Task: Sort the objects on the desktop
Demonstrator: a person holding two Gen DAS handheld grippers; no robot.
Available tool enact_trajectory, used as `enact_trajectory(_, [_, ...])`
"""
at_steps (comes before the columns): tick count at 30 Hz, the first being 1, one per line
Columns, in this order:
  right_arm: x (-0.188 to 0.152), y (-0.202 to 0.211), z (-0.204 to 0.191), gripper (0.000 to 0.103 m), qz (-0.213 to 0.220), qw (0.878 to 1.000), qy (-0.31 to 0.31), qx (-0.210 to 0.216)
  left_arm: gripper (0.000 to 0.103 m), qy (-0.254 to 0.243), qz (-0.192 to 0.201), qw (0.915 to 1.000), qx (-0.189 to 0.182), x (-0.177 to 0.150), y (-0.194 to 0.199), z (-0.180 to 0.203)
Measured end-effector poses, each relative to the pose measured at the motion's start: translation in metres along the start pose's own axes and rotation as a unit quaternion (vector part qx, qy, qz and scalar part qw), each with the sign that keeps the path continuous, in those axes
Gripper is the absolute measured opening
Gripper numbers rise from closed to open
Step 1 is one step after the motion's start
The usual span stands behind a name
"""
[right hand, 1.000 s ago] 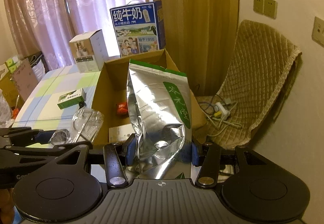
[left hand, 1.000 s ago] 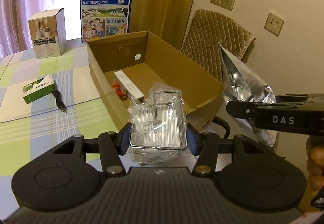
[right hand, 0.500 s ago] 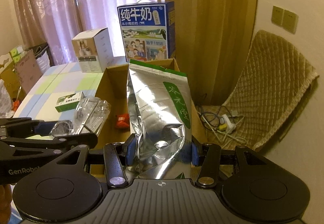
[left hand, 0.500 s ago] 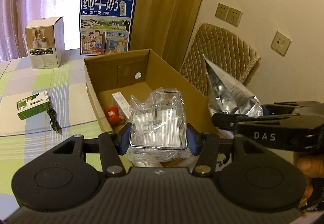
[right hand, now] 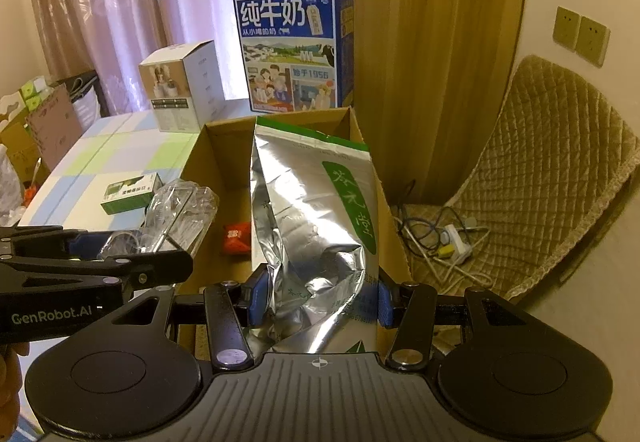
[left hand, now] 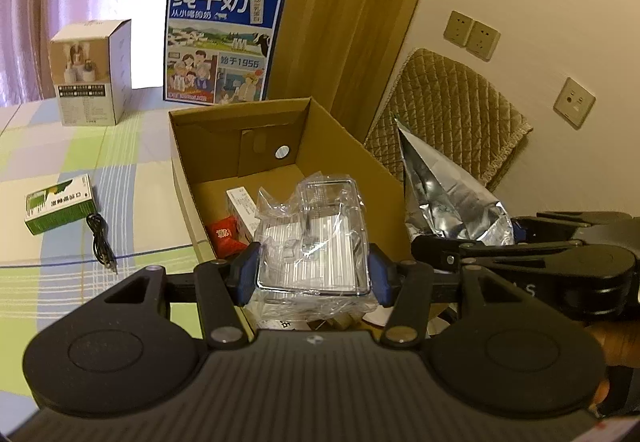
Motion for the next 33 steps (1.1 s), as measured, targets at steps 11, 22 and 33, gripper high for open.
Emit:
enact_trajectory(11, [0.010,-0.013,0.006,0.048,0.001,1.000,0.002,0.000,0.050,0.030,-0.003,0.9996,0.001,0.006,-0.019,-0.011])
enact_trajectory(22, [0.019,-0.029,0.014,0.048,-0.002,1.000,-0.001,-0.001,0.059,0.046,0.000,0.9989,-0.003,0.014,-0.037,-0.019])
enact_trajectory(33, [0.013,-0.034,0.009,0.048,-0.011,1.000,-0.003,0.007,0.061,0.034,0.005,0.9990,0.030,0.012,-0.025,-0.035])
Point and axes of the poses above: each gripper's, at about its wrist camera, not at the fingertips, and y roughly against the way its jaws point, z to its right, x to its top, the point moved 8 cm from there along -y, roughly the way its jaws point, and after that the axes turned 3 degrees about -x, right-handed, at the moved point
